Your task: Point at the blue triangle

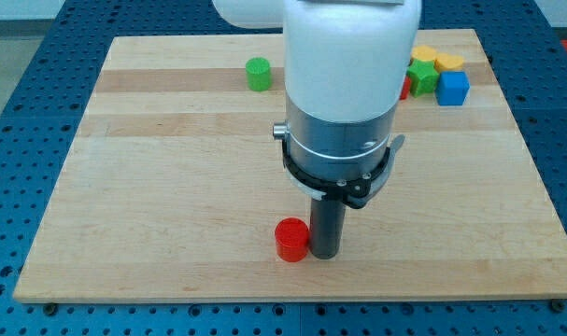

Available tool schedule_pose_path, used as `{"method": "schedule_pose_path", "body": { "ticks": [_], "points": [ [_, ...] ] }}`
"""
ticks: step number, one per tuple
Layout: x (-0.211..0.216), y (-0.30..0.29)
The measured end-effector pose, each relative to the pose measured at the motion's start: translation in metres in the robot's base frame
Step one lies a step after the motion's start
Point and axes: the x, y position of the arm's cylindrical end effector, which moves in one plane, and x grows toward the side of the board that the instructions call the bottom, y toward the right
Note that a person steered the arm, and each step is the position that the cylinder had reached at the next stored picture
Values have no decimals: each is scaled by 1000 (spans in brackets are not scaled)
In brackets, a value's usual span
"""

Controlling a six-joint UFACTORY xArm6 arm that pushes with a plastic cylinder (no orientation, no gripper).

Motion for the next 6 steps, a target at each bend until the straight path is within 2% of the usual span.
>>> {"method": "schedule_pose_path", "body": {
  "ticks": [3,4,5,6],
  "points": [
    [2,-8],
    [1,4],
    [-7,42],
    [-24,39]
  ]
}}
